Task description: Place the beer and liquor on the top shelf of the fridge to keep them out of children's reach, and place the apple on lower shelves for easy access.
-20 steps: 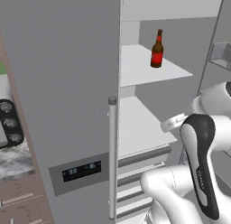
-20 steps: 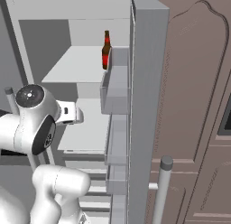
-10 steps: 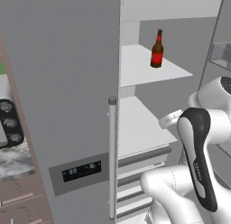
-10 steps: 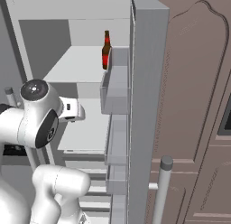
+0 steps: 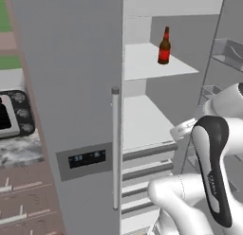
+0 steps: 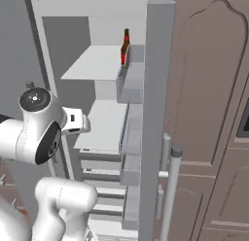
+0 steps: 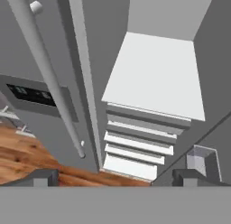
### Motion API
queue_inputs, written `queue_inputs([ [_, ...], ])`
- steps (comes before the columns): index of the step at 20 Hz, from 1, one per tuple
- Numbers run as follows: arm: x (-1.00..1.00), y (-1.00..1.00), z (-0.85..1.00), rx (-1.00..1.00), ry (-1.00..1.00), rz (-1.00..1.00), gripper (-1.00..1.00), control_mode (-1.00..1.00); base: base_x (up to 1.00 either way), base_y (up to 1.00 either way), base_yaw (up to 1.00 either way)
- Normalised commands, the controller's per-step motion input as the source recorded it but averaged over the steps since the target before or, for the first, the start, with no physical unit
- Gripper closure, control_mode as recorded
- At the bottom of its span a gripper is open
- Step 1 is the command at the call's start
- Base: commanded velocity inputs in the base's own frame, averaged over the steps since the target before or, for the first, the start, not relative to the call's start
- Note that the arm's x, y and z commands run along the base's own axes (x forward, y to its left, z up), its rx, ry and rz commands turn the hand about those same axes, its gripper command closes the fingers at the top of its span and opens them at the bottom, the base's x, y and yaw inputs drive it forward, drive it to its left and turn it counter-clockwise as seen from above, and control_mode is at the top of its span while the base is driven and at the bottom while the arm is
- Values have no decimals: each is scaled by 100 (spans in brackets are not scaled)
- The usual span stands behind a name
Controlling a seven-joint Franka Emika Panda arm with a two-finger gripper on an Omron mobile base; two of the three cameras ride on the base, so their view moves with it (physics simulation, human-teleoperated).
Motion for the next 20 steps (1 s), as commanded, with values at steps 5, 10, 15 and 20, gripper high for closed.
queue_inputs([
  [5,0,0,0,0,0,0,-100,100,-76,53,54],
  [10,0,0,0,0,0,0,-100,100,-13,91,54],
  [15,0,0,0,0,0,0,-100,100,23,100,34],
  [20,0,0,0,0,0,0,-100,100,62,100,5],
])
